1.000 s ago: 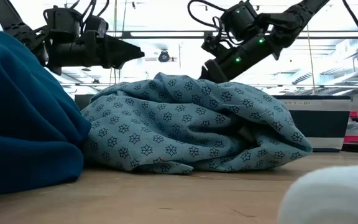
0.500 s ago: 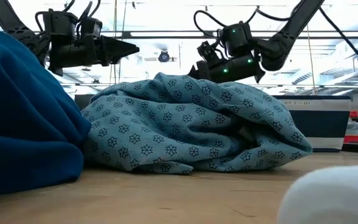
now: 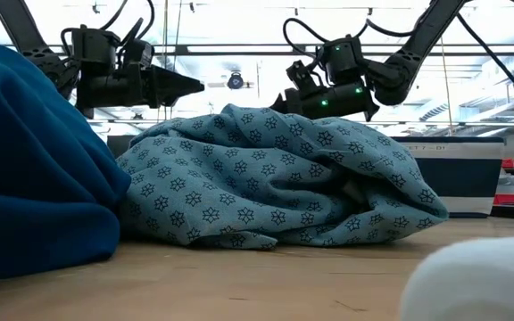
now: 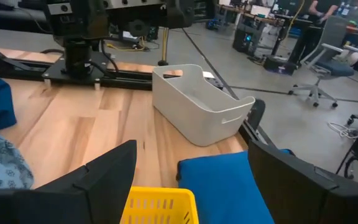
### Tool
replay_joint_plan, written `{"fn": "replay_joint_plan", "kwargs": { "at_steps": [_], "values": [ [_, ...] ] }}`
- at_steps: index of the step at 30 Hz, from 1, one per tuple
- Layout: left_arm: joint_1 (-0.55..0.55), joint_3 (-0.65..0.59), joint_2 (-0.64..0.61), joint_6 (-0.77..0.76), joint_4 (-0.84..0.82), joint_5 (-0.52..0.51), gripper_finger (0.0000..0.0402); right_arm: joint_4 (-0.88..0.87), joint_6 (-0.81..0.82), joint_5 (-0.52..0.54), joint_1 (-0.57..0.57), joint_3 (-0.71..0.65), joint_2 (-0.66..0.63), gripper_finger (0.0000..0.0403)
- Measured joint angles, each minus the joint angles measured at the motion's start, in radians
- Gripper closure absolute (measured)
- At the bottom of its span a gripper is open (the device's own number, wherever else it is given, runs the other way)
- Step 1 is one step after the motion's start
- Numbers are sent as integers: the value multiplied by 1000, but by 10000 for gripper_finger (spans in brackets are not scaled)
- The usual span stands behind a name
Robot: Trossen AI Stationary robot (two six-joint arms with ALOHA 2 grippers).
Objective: Pick & place medical supplies in basket/bin
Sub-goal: Put the middle white rolled gauze into the yellow bin
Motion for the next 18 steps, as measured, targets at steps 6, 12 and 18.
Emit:
{"fn": "replay_joint_plan", "kwargs": {
  "at_steps": [6, 12, 18],
  "values": [
    [0, 0, 1, -11, 7, 3, 143, -2, 10, -3, 4, 0, 0, 88],
    [0, 2, 1, -12, 8, 2, 143, -35, 7, -5, 24, 0, 0, 88],
    [-2, 14, 1, -44, 9, 9, 143, -88, -28, 63, 67, 1, -5, 88]
  ]
}}
